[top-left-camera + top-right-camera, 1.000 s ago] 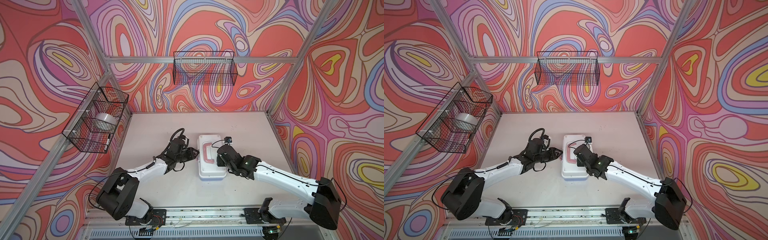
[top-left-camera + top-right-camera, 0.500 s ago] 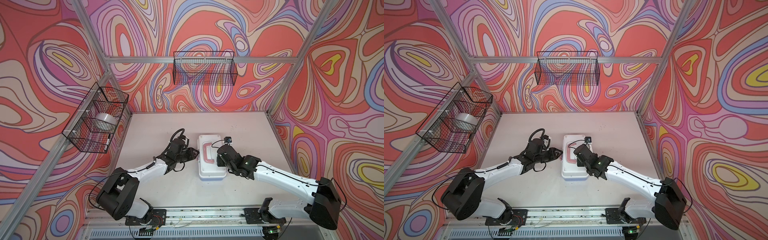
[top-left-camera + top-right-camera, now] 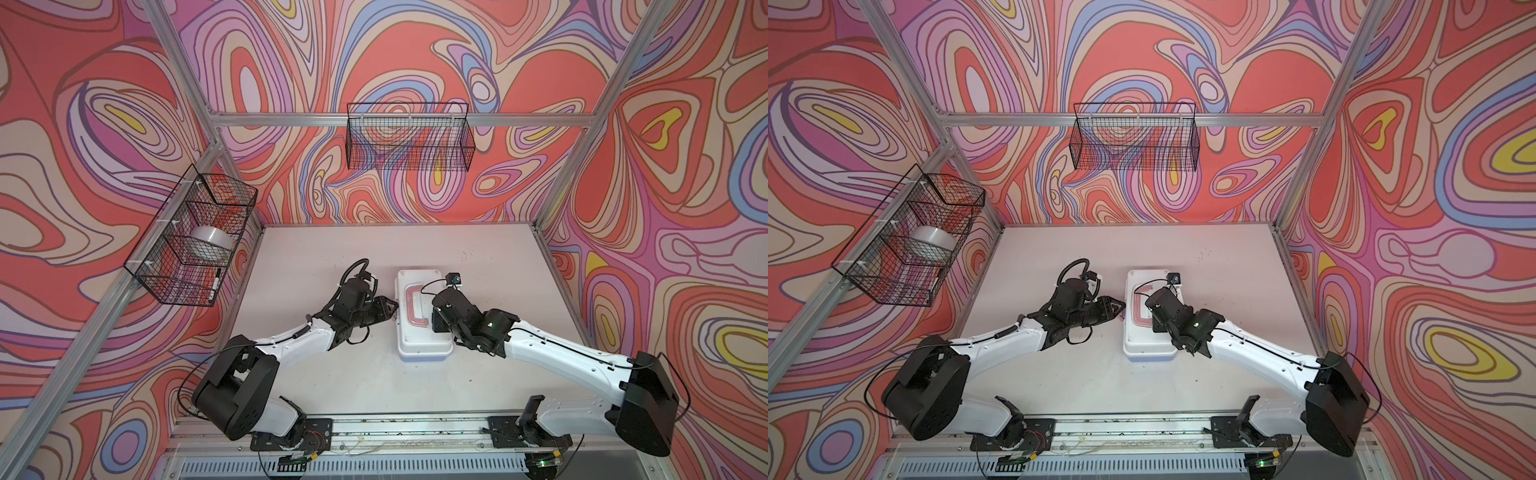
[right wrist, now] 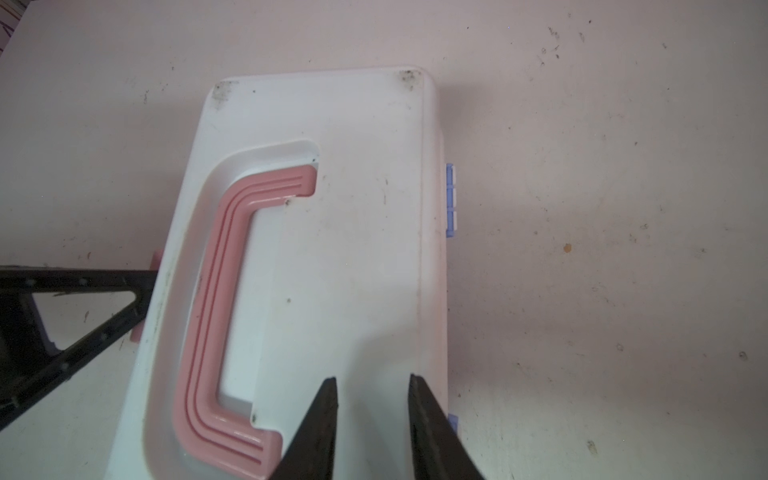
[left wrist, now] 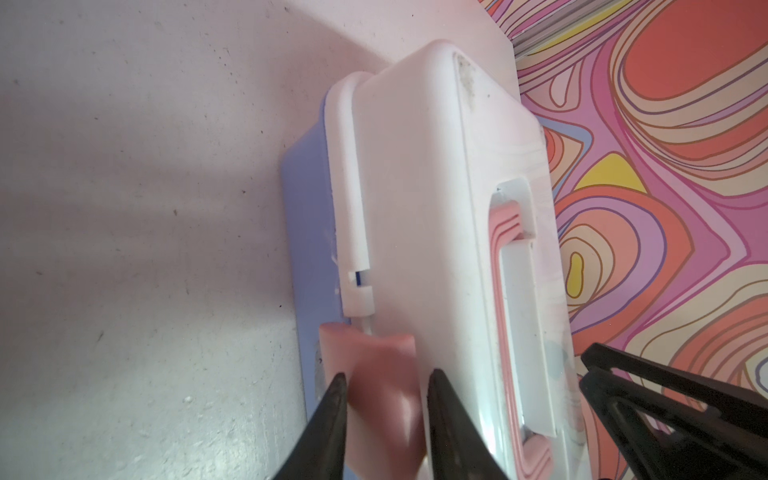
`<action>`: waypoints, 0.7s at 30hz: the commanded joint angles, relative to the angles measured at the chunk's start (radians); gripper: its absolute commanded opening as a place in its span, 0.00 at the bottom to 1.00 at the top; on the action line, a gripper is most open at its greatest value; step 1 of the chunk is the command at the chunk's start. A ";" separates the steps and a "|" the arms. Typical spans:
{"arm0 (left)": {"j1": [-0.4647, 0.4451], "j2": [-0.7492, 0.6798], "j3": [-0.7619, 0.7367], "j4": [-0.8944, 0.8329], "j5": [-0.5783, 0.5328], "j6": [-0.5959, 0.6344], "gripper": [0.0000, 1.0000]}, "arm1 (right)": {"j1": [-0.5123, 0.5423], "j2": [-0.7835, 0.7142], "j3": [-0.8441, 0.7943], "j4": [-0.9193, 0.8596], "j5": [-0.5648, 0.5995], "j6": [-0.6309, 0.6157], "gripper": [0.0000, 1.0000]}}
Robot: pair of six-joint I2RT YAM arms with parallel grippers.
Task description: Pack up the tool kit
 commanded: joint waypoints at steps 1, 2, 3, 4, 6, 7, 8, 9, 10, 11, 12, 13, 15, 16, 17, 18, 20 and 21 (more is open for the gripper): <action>-0.012 -0.013 -0.008 0.043 0.020 -0.012 0.30 | -0.002 0.007 0.021 -0.007 0.000 -0.009 0.31; -0.012 -0.014 -0.008 0.044 0.019 -0.012 0.29 | -0.002 0.007 0.020 -0.006 0.001 -0.008 0.31; -0.012 -0.014 -0.007 0.045 0.021 -0.012 0.29 | -0.003 0.007 0.020 -0.006 -0.002 -0.010 0.31; -0.012 -0.014 -0.007 0.043 0.021 -0.012 0.29 | -0.002 0.007 0.020 -0.008 -0.001 -0.008 0.31; -0.012 -0.015 -0.006 0.043 0.023 -0.014 0.29 | -0.002 0.005 0.019 -0.008 -0.004 -0.009 0.31; -0.012 -0.014 -0.004 0.041 0.024 -0.012 0.29 | -0.003 0.004 0.018 -0.007 -0.003 -0.008 0.31; -0.012 -0.013 -0.003 0.040 0.025 -0.012 0.29 | -0.002 0.002 0.019 -0.008 -0.003 -0.008 0.31; -0.012 -0.010 -0.003 0.040 0.028 -0.011 0.28 | -0.003 0.003 0.019 -0.008 -0.002 -0.008 0.31; -0.012 -0.008 -0.002 0.041 0.031 -0.012 0.28 | -0.002 0.001 0.017 -0.009 -0.001 -0.008 0.31; -0.012 -0.005 -0.003 0.044 0.032 -0.014 0.28 | -0.002 0.000 0.016 -0.009 -0.002 -0.008 0.31; -0.012 -0.004 -0.003 0.047 0.033 -0.017 0.27 | -0.002 -0.001 0.016 -0.008 -0.001 -0.008 0.31; -0.012 -0.004 -0.008 0.051 0.031 -0.018 0.27 | -0.002 0.000 0.016 -0.008 -0.002 -0.008 0.31; -0.012 -0.005 -0.012 0.054 0.031 -0.022 0.26 | -0.002 -0.001 0.015 -0.010 -0.003 -0.008 0.31; -0.012 -0.006 -0.013 0.055 0.032 -0.023 0.26 | -0.002 0.000 0.014 -0.009 -0.002 -0.008 0.31; -0.012 -0.007 -0.013 0.055 0.032 -0.023 0.26 | -0.002 0.000 0.014 -0.009 -0.001 -0.009 0.31; -0.012 -0.008 -0.015 0.055 0.031 -0.023 0.26 | -0.002 -0.001 0.014 -0.008 -0.002 -0.012 0.31; -0.012 -0.007 -0.015 0.054 0.031 -0.022 0.25 | -0.002 0.001 0.017 -0.010 -0.002 -0.011 0.31; -0.012 -0.005 -0.015 0.055 0.032 -0.022 0.25 | -0.002 0.000 0.016 -0.010 0.000 -0.013 0.31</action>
